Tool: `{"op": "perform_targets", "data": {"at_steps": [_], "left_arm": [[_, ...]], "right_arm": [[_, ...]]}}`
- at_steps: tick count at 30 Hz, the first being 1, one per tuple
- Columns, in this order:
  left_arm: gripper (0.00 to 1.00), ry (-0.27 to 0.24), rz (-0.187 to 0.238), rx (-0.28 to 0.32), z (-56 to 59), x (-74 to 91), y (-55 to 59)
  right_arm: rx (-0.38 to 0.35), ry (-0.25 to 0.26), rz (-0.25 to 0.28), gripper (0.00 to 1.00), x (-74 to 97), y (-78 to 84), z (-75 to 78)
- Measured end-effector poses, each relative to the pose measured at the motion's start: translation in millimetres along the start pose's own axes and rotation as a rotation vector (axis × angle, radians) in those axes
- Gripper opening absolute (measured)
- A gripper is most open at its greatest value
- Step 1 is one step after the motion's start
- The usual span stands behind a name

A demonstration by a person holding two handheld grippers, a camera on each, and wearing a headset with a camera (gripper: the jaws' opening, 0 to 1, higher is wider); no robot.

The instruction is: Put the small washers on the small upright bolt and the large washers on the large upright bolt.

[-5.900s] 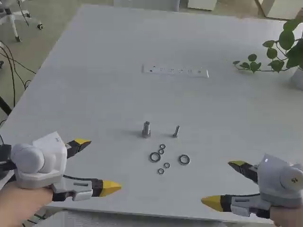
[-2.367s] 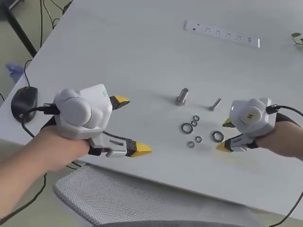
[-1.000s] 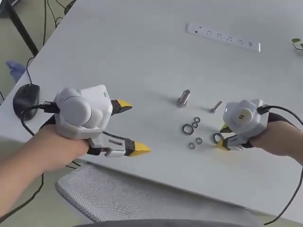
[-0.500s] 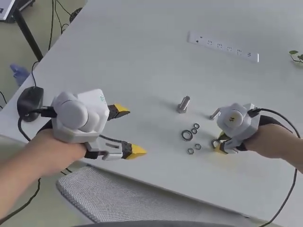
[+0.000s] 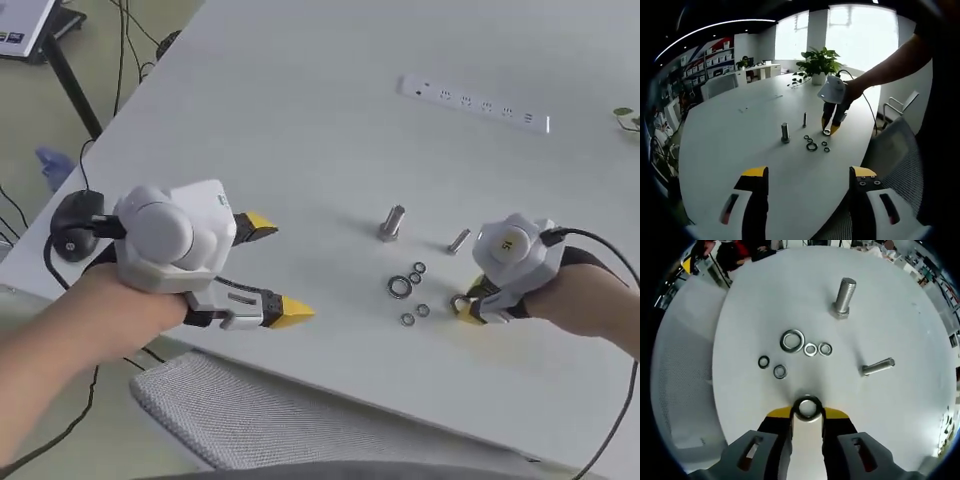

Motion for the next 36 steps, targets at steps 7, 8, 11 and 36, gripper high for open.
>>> {"op": "perform_targets", "data": {"at_steps": [7,8,11,36], "left_arm": [[0.65,0.012,-0.005,0.002,1.8,-1.0,2.9],[0.65,0.012,-0.005,0.002,1.2,-1.0,3.2],[0.65,0.014,-0.005,0.011,-0.9,-0.8,4.7],[0.77,0.087,-0.007,0.036,-8.7,3.9,10.0]], "right_arm": [[-0.015,0.009,0.016,0.21,12.4,-2.9,-0.1],[-0.018,0.009,0.016,0.21,13.9,-3.5,0.1],[-0.023,0.009,0.007,0.21,19.4,-3.6,1.1],[0.009,0.035,0.016,0.21,83.7,-58.1,24.2]]}}
Point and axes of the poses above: the centre of the closed fingertips' face, and the gripper's own axes: x roughly backward along the fingers, z roughly to its right, y roughly out of its underside, the point moved 3 cm from there along x, roughly backward along the fingers, and after that the axes turned 11 degrees about z, right-handed, at the moved point
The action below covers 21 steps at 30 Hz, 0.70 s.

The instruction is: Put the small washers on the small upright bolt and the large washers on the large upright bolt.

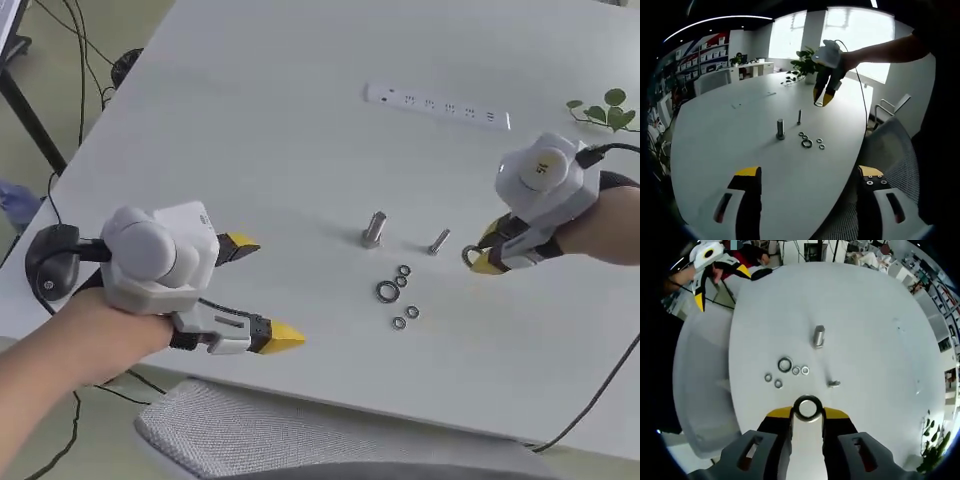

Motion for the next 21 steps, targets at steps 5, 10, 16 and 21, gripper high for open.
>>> {"op": "perform_targets", "data": {"at_steps": [5,10,16,21], "left_arm": [[0.82,-0.007,0.012,0.003,-4.6,0.8,-1.5],[0.84,0.000,-0.016,-0.005,-5.3,2.8,5.6],[0.86,-0.001,-0.015,0.010,-4.4,6.0,10.0],[0.87,0.009,-0.006,0.011,-6.8,7.6,11.7]], "right_arm": [[0.016,0.009,-0.006,0.21,0.6,-13.0,5.8],[0.020,0.011,0.009,0.21,-4.0,-31.9,10.7],[0.046,-0.005,-0.003,0.21,-17.6,-49.8,11.9],[0.050,-0.015,0.000,0.21,-29.9,-64.9,11.8]]}}
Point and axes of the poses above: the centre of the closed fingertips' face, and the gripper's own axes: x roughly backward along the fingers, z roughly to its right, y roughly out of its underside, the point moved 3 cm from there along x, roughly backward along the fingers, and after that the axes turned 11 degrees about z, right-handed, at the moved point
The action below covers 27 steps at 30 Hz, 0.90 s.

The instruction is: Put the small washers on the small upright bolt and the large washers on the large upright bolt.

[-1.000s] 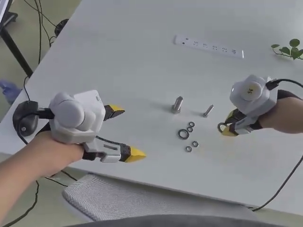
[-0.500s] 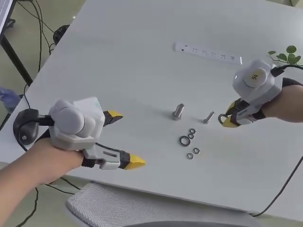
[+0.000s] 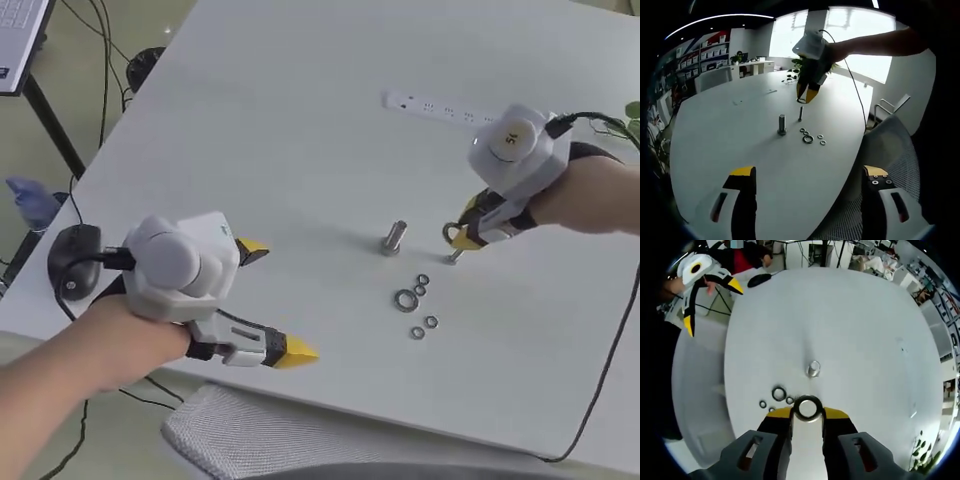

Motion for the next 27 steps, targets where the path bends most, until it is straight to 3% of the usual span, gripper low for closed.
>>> {"op": "perform_targets", "data": {"at_steps": [10,18,27], "left_arm": [[0.91,-0.020,0.019,-0.021,-6.7,1.4,-1.1],[0.92,-0.051,0.010,-0.068,-15.9,-0.5,-0.6],[0.91,-0.081,0.014,-0.050,-23.0,2.1,1.6]], "right_arm": [[0.016,-0.010,-0.006,0.21,-19.9,-23.1,6.4],[0.030,-0.027,-0.023,0.21,-35.9,-30.1,16.6],[0.065,-0.037,-0.048,0.21,-54.5,-31.8,18.9]]}}
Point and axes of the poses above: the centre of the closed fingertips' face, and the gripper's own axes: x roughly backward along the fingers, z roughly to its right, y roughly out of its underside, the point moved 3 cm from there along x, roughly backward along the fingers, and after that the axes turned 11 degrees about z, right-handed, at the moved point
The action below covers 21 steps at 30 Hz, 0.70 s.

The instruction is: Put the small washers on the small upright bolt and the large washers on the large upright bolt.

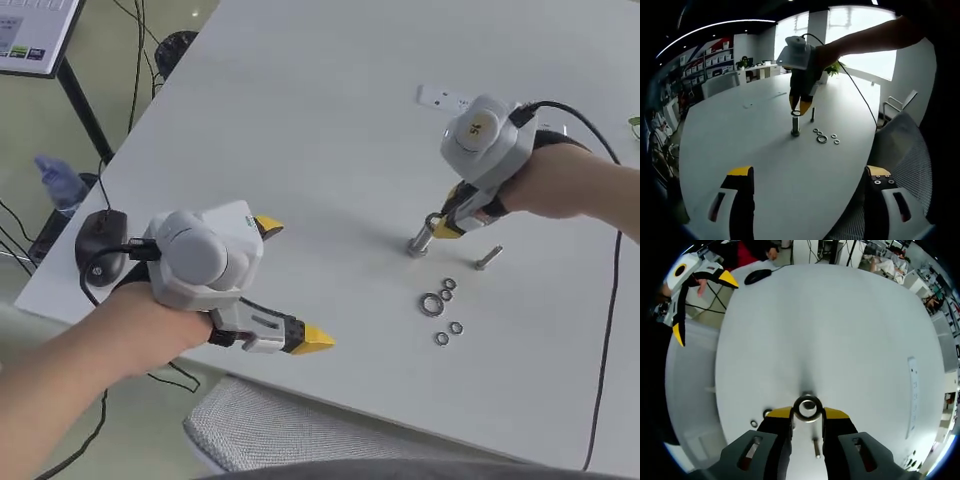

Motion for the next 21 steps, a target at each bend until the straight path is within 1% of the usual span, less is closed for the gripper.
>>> {"op": "perform_targets", "data": {"at_steps": [3,6,7,9,11,16,21], "left_arm": [[0.91,-0.012,0.001,0.006,-4.6,3.1,1.0],[0.91,-0.012,0.001,0.002,-7.4,4.6,0.6],[0.91,-0.011,-0.001,0.002,-8.4,4.8,0.9],[0.90,-0.012,-0.004,0.006,-10.4,4.7,1.3],[0.90,-0.012,0.008,0.027,-13.7,4.0,-0.6],[0.90,-0.010,0.015,0.022,-14.0,2.2,-4.0],[0.89,-0.007,0.010,0.029,-13.1,2.6,-2.4]], "right_arm": [[0.001,0.006,-0.009,0.21,-3.1,-1.4,0.7],[0.005,0.004,-0.026,0.21,-5.0,0.4,-0.5],[0.002,-0.004,-0.026,0.21,-5.0,0.4,-2.1],[-0.002,-0.002,-0.021,0.21,-5.3,-0.2,-2.3],[-0.009,-0.003,-0.016,0.21,-5.8,-1.2,-2.8],[0.000,-0.003,-0.026,0.21,-8.3,-1.5,-4.2],[-0.003,-0.005,-0.029,0.21,-10.5,-1.6,-5.5]]}}
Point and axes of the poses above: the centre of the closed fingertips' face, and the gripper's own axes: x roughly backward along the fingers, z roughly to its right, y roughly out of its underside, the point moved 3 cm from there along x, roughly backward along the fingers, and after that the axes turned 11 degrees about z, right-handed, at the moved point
